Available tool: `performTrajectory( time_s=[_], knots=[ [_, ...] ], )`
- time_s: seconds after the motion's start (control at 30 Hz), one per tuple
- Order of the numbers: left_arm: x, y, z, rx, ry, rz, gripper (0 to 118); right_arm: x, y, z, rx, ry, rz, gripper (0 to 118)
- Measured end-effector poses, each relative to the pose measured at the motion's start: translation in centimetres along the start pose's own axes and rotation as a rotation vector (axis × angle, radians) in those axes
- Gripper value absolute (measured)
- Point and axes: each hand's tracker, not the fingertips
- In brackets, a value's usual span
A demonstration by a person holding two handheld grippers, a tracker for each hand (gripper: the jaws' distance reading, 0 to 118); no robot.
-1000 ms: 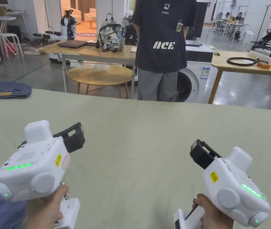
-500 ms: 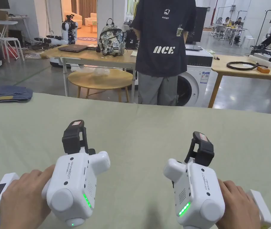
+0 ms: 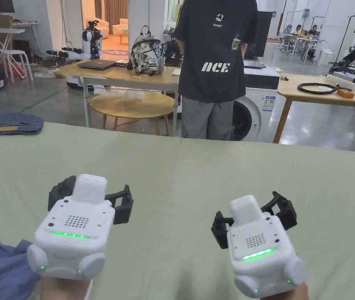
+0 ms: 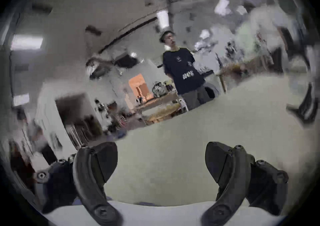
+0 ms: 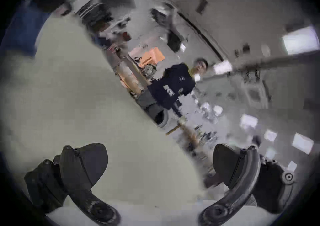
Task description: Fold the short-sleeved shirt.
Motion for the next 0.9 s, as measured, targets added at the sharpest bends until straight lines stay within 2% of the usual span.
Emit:
performTrajectory(
  time_s=[0.1,0.17,0.2,0.37,0.47,0.5,0.57,0.6,0.63,0.67,0.7,0.73,0.8,0.83,0.9],
  knots=[
    [-1.2,0.0,-0.4,0.020,-0.041,0.168,103,1.9,-0.8,0.3,0.005,0.032,-0.309,118],
    [-1.4,-0.1,-0.1,0.038,-0.020,0.172,104,2.4,-1.2,0.5,0.001,0.017,-0.414,118],
    [-1.4,0.0,0.1,0.045,-0.007,0.170,103,2.6,-1.3,0.6,0.005,-0.002,-0.437,118],
    [-1.0,0.4,-0.5,0.054,0.025,0.157,104,2.5,-1.3,0.9,0.021,-0.038,-0.426,118],
    [-0.7,0.6,-0.8,0.020,0.037,0.112,104,1.6,-0.8,1.4,0.032,-0.088,-0.341,118],
    [-0.5,0.6,-0.8,0.024,0.037,0.101,103,1.5,-0.7,1.5,0.040,-0.085,-0.340,118],
    [-0.1,0.6,-0.6,0.037,0.059,0.060,94,1.3,-0.5,1.6,0.043,-0.084,-0.342,117],
    [0.1,0.6,-0.4,0.051,0.067,0.039,84,1.2,-0.4,1.7,0.044,-0.087,-0.341,112],
    [0.2,0.6,-0.3,0.057,0.076,0.020,69,1.1,-0.3,1.7,0.048,-0.098,-0.339,97],
    [0.4,0.7,-0.2,0.056,0.082,0.003,69,1.1,-0.2,1.6,0.046,-0.101,-0.338,97],
    [0.5,0.8,0.0,0.061,0.073,-0.002,64,1.1,-0.2,1.6,0.044,-0.105,-0.336,92],
    [0.5,0.8,0.1,0.070,0.063,-0.006,57,1.2,-0.2,1.6,0.045,-0.105,-0.337,81],
    [0.5,1.0,0.3,0.073,0.052,-0.013,35,1.2,-0.1,1.7,0.045,-0.105,-0.343,41],
    [0.5,1.2,0.3,0.066,0.040,-0.012,23,1.3,-0.1,1.7,0.044,-0.098,-0.351,14],
    [0.3,1.5,0.1,0.052,0.028,-0.008,14,1.3,-0.1,1.9,0.040,-0.086,-0.360,0]
  ],
)
